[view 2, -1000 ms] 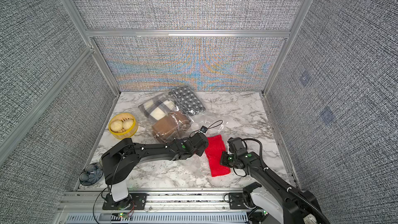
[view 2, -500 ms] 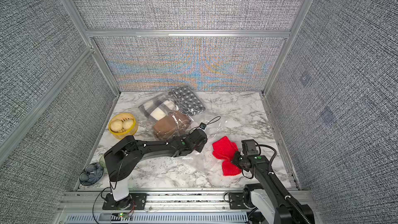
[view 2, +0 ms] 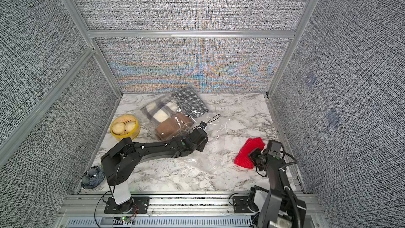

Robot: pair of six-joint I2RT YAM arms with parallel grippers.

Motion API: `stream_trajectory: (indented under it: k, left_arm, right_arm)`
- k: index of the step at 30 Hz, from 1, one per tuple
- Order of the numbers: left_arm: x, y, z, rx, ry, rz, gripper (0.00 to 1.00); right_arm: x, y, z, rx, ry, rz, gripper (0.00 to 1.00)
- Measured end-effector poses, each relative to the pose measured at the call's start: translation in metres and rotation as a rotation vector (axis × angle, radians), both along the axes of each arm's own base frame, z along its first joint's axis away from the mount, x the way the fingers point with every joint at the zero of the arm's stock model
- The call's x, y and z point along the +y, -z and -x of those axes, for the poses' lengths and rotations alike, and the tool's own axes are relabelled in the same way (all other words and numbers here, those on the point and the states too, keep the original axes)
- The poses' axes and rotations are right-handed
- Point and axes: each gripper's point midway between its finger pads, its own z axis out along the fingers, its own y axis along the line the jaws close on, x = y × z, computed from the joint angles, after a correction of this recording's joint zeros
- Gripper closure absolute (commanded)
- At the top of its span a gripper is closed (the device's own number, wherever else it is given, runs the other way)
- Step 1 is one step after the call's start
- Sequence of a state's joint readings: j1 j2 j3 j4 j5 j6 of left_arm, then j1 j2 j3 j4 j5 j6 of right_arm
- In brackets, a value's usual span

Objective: Take the scarf out of the vacuum bag
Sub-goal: Take out the scarf from the vacuum bag, then move the scarf to the center of the board.

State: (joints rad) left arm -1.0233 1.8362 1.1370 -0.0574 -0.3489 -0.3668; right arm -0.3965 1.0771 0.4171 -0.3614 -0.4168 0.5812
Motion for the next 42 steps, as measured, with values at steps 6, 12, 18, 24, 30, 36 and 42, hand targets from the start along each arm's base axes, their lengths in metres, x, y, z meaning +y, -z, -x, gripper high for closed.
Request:
stream_trajectory:
  k: [6, 12, 18, 24, 30, 36, 42]
  left_arm:
    - [-0.007, -0.002, 0.010, 0.042, 0.046, 0.046, 1.00]
    - [-0.011, 0.000, 0.019, 0.077, 0.073, 0.072, 1.00]
    - [-0.008, -0.005, 0.026, 0.085, 0.084, 0.089, 1.00]
    - [-0.003, -0.003, 0.031, 0.089, 0.088, 0.088, 0.87]
    - [0.000, 0.002, 0.034, 0.101, 0.093, 0.079, 0.68]
    - [0.000, 0.001, 0.038, 0.109, 0.109, 0.087, 0.64]
    - [-0.005, 0.000, 0.047, 0.121, 0.140, 0.093, 0.61]
  right_arm:
    - [0.018, 0.008, 0.001, -0.038, -0.054, -0.081, 1.00]
    - [0.035, -0.004, -0.003, -0.114, -0.105, -0.071, 1.00]
    - [0.040, 0.009, -0.014, -0.082, -0.084, -0.128, 1.00]
    - [0.043, 0.013, -0.046, -0.097, -0.078, -0.125, 1.00]
    - [0.021, -0.005, -0.096, -0.168, -0.010, -0.074, 1.00]
    - [0.004, -0.003, -0.142, -0.198, 0.049, -0.066, 1.00]
    - [0.011, 0.009, -0.178, -0.212, 0.071, -0.061, 1.00]
